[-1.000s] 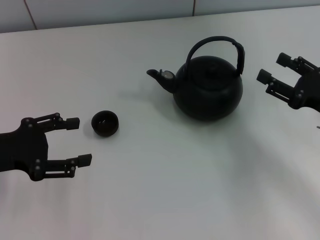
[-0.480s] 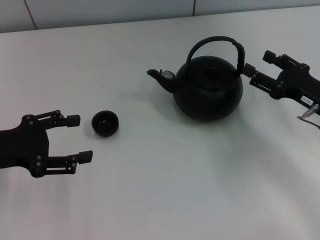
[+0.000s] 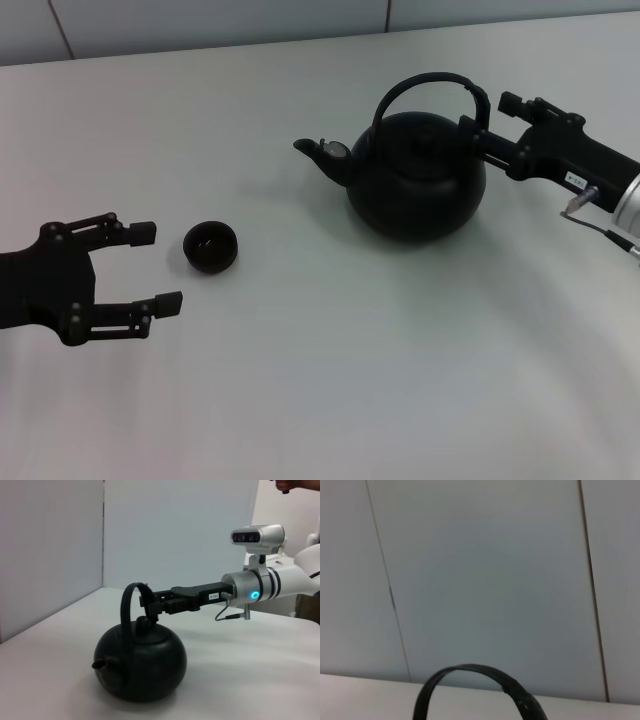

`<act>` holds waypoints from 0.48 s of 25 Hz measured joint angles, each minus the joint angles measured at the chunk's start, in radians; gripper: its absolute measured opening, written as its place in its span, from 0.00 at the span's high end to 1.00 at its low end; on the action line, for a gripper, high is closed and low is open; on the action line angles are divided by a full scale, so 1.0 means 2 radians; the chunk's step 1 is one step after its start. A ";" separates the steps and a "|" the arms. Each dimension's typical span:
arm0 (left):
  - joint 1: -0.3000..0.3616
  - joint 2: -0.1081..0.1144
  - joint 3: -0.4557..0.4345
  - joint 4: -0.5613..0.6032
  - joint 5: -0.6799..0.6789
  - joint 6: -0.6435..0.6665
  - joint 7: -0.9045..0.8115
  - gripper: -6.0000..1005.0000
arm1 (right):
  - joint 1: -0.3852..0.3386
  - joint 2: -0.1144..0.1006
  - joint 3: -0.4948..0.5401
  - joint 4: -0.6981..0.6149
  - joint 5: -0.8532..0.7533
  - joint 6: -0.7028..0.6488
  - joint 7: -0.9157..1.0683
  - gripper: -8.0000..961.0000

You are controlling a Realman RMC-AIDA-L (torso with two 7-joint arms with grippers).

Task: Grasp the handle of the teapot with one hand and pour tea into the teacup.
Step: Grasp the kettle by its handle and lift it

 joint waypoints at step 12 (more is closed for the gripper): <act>-0.003 -0.001 0.000 -0.001 0.000 -0.014 0.000 0.14 | 0.008 0.000 0.005 0.004 0.008 0.031 0.003 0.31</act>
